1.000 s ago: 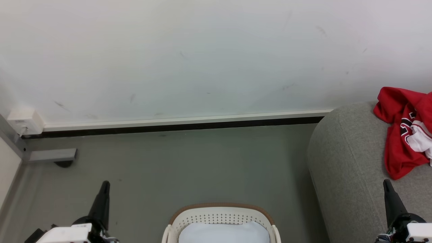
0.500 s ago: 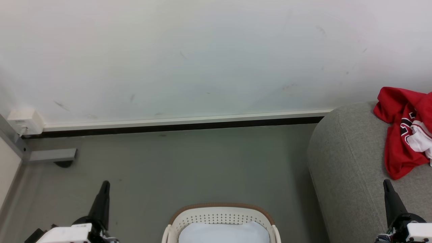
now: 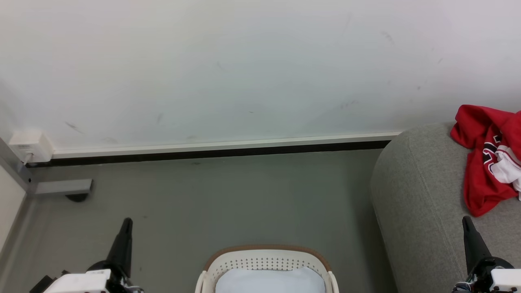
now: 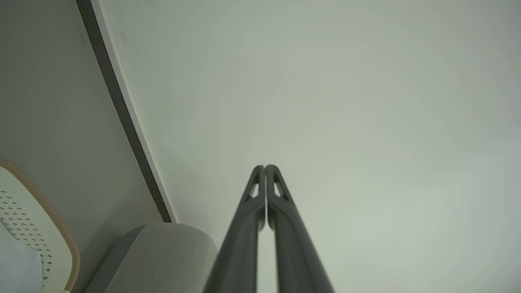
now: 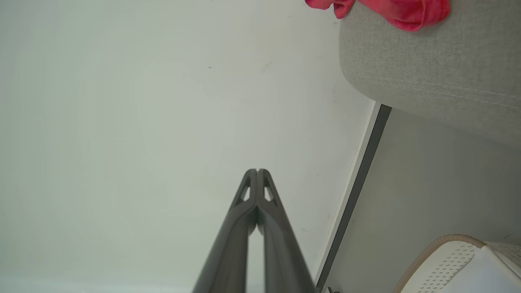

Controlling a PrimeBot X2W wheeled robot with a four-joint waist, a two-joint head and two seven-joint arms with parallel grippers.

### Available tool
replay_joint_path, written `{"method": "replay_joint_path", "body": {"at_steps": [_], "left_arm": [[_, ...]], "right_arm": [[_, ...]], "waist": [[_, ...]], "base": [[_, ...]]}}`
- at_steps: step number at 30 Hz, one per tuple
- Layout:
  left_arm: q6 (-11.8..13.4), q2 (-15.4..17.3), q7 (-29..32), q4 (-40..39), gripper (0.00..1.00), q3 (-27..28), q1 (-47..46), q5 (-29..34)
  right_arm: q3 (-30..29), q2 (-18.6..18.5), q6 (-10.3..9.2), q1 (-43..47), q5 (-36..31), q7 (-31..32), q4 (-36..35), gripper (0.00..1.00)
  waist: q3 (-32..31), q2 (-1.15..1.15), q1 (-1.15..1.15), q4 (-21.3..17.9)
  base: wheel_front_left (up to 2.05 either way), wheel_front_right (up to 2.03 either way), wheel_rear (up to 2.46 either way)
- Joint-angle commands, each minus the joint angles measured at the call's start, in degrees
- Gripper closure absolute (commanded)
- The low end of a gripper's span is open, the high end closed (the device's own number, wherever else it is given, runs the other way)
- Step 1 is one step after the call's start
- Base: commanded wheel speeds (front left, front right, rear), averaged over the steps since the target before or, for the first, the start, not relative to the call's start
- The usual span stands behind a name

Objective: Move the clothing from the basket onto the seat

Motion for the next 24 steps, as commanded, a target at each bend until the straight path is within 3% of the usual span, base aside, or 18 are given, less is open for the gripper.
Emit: {"method": "replay_joint_path", "body": {"at_steps": [1, 24], "left_arm": [[-0.4, 0.1, 0.2, -0.2, 1.0, 0.1, -0.5, -0.8], [-0.4, 0.1, 0.2, -0.2, 1.0, 0.1, -0.5, -0.8]], "right_arm": [[-0.2, -0.2, -0.14, -0.6, -0.1, 0.2, -0.3, 1.0], [-0.3, -0.2, -0.14, -0.6, -0.1, 0.3, -0.3, 1.0]], "waist": [[0.0, 0.0, 0.0, 0.0], [0.0, 0.0, 0.0, 0.0]], "base": [[0.0, 0.0, 0.0], [0.0, 0.0, 0.0]]}}
